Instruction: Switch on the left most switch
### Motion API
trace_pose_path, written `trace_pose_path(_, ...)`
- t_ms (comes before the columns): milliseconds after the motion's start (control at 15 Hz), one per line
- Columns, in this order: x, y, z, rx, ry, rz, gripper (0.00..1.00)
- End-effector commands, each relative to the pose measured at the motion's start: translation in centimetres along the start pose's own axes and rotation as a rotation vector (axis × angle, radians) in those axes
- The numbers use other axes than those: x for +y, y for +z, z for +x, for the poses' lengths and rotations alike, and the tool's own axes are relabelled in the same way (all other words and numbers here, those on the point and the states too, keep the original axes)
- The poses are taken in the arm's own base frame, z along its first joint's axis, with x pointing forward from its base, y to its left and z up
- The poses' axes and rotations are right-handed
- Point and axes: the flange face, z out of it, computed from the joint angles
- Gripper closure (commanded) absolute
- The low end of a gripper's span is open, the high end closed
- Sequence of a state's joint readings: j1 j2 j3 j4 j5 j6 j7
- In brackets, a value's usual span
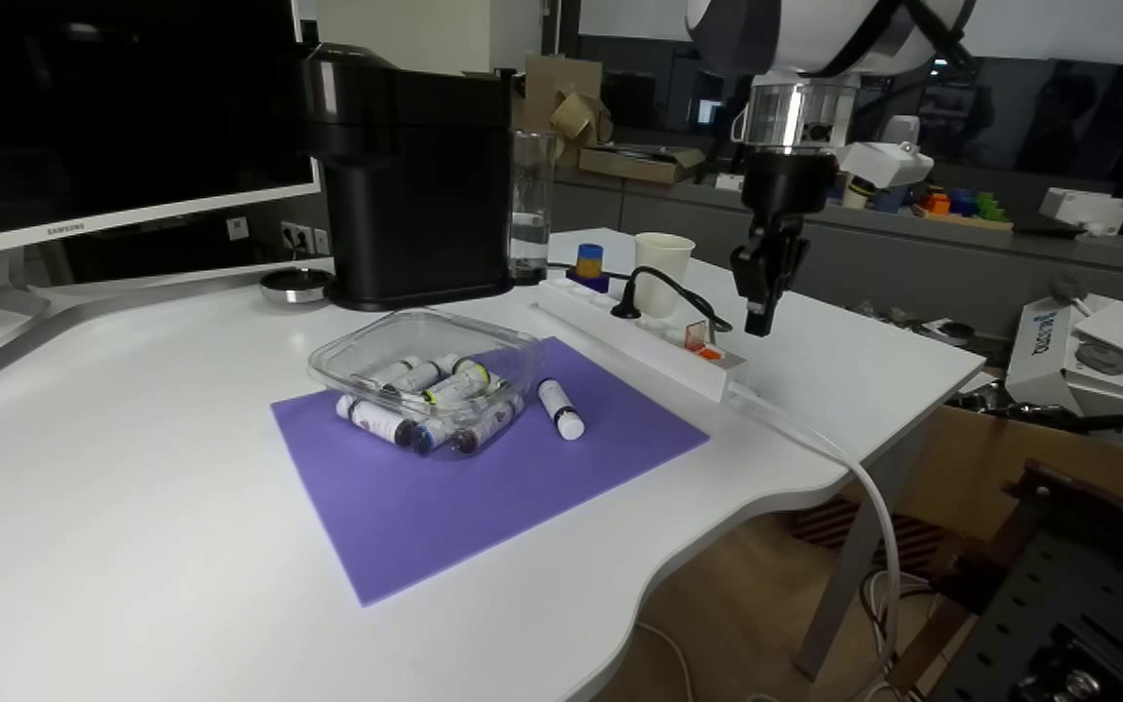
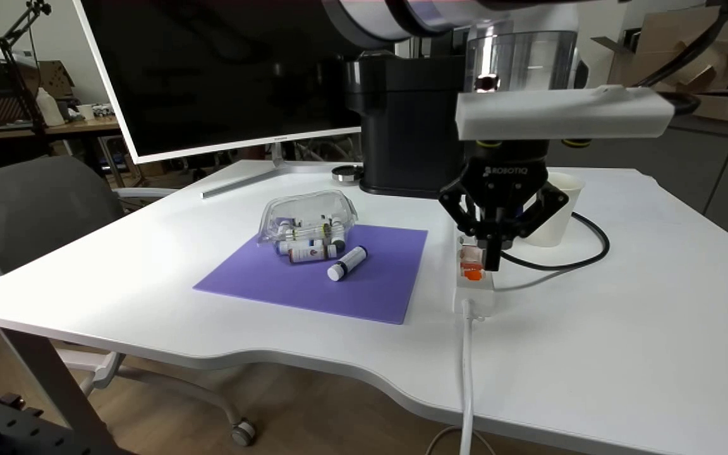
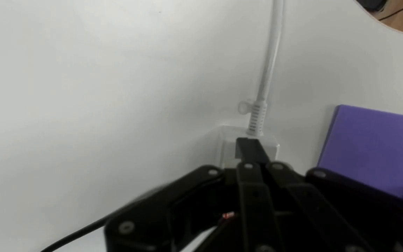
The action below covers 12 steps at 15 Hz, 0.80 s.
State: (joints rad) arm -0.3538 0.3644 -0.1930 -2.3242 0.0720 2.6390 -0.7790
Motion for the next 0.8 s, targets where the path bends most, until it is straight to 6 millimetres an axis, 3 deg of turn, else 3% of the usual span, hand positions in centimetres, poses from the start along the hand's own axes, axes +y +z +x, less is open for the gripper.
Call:
trace_pose_path(0,0.3,0.6,1.5,0.0,-0.042,-0.04,1.0)
trace_pose_path(733,0.1,1.9,5.2,0.048,-0.087,-0.056,1.0)
